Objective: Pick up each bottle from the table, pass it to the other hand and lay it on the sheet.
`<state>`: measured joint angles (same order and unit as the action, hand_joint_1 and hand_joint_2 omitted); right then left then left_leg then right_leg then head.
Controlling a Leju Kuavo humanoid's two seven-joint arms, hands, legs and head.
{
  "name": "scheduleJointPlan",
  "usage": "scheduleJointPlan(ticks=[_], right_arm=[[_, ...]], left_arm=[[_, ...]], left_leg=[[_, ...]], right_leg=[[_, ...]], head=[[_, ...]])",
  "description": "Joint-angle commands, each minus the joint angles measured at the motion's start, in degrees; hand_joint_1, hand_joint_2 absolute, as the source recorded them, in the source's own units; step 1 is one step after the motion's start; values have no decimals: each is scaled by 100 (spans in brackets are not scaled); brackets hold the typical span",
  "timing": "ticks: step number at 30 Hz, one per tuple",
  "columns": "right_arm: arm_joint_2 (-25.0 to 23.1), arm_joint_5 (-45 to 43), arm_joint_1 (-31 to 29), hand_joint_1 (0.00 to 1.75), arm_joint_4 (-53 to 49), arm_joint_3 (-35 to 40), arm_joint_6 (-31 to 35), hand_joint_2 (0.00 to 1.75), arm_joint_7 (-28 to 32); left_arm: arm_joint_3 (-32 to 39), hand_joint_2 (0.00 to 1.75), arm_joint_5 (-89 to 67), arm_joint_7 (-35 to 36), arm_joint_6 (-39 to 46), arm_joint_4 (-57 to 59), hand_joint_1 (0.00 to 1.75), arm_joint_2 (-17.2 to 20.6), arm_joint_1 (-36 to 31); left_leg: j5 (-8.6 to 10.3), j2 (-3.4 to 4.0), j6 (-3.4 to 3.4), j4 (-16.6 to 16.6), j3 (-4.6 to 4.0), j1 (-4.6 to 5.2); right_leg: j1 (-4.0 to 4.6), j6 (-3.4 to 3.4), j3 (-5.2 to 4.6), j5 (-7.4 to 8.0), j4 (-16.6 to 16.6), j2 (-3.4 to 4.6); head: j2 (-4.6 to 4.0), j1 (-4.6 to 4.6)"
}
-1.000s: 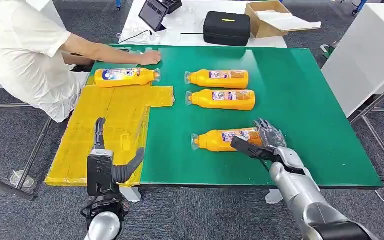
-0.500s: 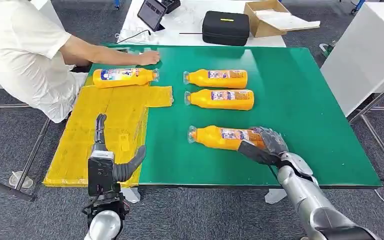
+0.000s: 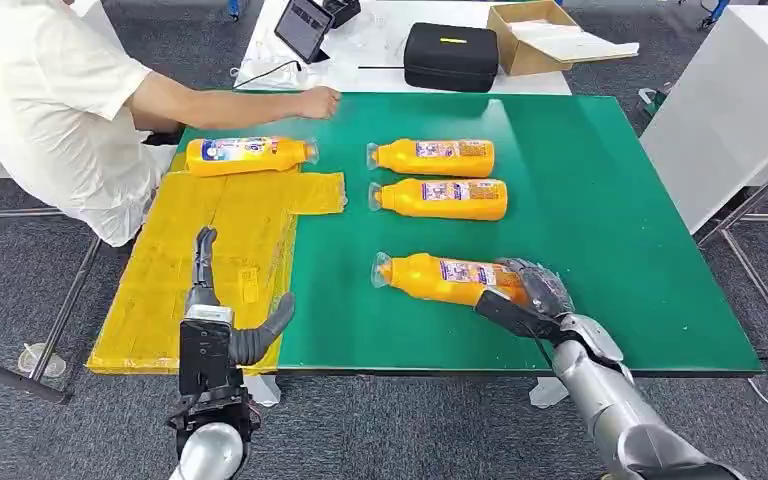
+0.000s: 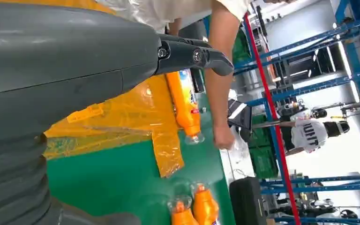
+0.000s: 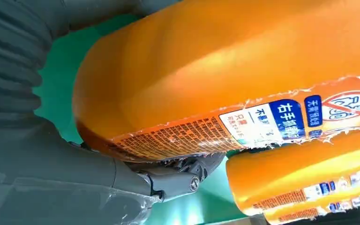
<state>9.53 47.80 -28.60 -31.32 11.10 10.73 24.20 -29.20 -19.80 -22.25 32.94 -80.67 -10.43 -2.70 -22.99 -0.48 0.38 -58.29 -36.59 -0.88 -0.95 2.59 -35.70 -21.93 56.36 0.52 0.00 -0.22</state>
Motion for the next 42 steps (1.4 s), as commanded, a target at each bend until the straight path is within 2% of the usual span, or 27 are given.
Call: scheduleJointPlan(ticks=[1,5,8,9,15,16,17,19,21,25,29,33,35,36,42], right_arm=[[-566,-1161,688,175,-665,-628,117,175,595],[-1006,-2315,1164,175,-1865,-713,-1,175,720],[-1203,-2989,1448,175,-2516,-443,-322,175,683],[-1255,-3118,1479,175,-2618,-334,-446,175,685],[-1211,-3215,1462,175,-2608,-237,-422,175,635],[-1211,-3215,1462,175,-2608,-237,-422,175,635],[-1199,-3227,1458,175,-2598,-236,-421,175,638],[-1200,-3258,1453,175,-2598,-226,-438,175,667],[-1332,-3454,1515,175,-2774,-46,-702,175,784],[-1435,-3556,1510,175,-2946,585,-795,175,600],[-1502,-3577,1330,175,-2696,891,-768,175,550],[-1522,-3474,1083,175,-2209,1493,-1242,175,455],[-1629,-3438,991,175,-1946,1694,-1238,175,486],[-1695,-3479,980,175,-1865,1742,-1199,175,533],[-1717,-3520,1050,175,-1948,1995,-1181,175,571]], left_arm=[[29,175,2087,182,-953,492,0,18,33],[-183,175,3509,197,-1336,997,0,147,118],[-537,175,3887,223,-1778,1129,0,350,79],[-574,175,4101,288,-2085,1117,0,387,85],[-589,175,4114,294,-2105,1057,0,408,83],[-589,175,4114,294,-2105,1057,0,408,83],[-585,175,4118,298,-2106,1055,0,408,78],[-591,175,4131,312,-2123,1055,0,409,76],[-691,175,4095,243,-2369,1040,0,454,54],[-637,175,4175,237,-2717,1109,0,372,0],[-592,175,4192,173,-2880,1122,0,280,-152],[-516,175,4304,-1,-3056,1077,0,149,-319],[-472,175,4446,-4,-3118,931,0,97,-367],[-501,175,4439,-2,-3118,838,0,109,-381],[-461,175,4592,46,-3057,781,0,82,-379]], left_leg=[[-5,2,0,9,16,-3],[-7,14,-1,11,11,-1],[-15,27,-3,17,15,0],[-8,10,-2,10,-11,0],[-7,10,0,6,-40,0],[-23,19,3,6,-9,-1],[-8,4,1,4,-43,-1],[-6,-1,1,5,-46,1],[-6,2,1,4,-50,1],[-14,18,-3,3,-40,0],[-10,12,-1,2,-45,-1],[-6,14,0,0,-54,-12],[-12,21,2,0,-39,-10],[-4,14,-1,0,-59,-14],[-13,8,-1,5,-34,-12]], right_leg=[[6,-10,18,-4,-10,-4],[4,-12,11,-4,-8,7],[4,-20,8,-10,-6,17],[3,-14,-10,-9,0,3],[1,-10,-35,-9,1,5],[4,-19,-6,-22,1,7],[2,-11,-35,-11,1,-2],[-2,-10,-36,-12,2,-5],[-2,-10,-40,-11,2,-2],[3,-17,-35,-14,6,11],[3,-13,-42,-12,6,5],[11,-10,-48,-7,5,8],[11,-13,-35,-12,6,11],[13,-9,-51,-5,4,8],[12,-16,-26,-18,2,0]], head=[[0,0],[2,-2],[0,-4],[0,-2],[0,-4],[0,-4],[0,-2],[0,-4],[0,-2],[0,-2],[0,-4],[0,-2],[0,-2],[0,-2],[0,-2]])
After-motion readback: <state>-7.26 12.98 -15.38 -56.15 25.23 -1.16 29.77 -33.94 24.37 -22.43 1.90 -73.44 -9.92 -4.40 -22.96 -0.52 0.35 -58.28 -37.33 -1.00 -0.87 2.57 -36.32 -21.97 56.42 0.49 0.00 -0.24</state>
